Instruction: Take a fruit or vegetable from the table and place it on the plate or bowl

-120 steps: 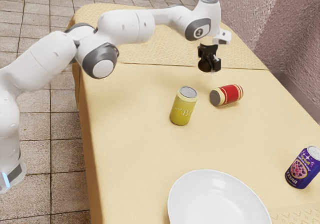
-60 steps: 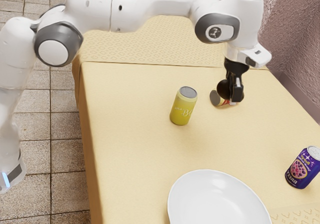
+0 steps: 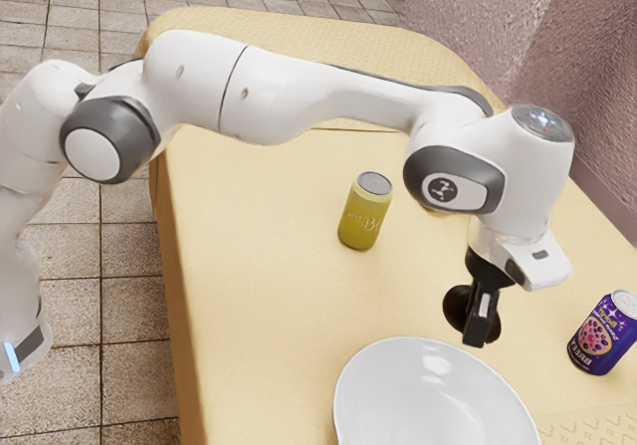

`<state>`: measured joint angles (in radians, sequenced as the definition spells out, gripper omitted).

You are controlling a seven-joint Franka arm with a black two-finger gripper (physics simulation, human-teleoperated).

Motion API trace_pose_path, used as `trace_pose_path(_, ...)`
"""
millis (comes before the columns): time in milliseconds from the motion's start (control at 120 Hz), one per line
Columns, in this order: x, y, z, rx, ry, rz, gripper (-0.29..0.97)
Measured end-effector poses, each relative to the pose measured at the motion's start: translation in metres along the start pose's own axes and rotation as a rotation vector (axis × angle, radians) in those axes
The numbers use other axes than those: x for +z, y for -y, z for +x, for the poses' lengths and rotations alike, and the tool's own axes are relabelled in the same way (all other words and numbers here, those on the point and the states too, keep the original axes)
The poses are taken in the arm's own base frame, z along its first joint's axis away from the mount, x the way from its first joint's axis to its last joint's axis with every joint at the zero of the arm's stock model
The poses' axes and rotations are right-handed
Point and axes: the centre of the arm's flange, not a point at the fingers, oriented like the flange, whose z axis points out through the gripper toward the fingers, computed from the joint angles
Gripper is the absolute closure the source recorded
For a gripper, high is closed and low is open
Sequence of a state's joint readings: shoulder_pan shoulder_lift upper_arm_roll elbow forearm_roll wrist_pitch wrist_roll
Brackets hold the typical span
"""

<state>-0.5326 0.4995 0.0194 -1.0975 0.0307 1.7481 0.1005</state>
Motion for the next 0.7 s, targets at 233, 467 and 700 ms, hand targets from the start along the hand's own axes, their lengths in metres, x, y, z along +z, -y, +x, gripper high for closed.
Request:
trace_pose_path(233,0.006,-0.03,0.007,0.044,0.0,-0.007,0.42)
trace_pose_path(467,0.007,-0.043,0.009,0.063,-0.009,-0.015,0.11)
trace_pose_path(700,-0.044,0.053,-0.026,-0.077,-0.047,0.007,0.02)
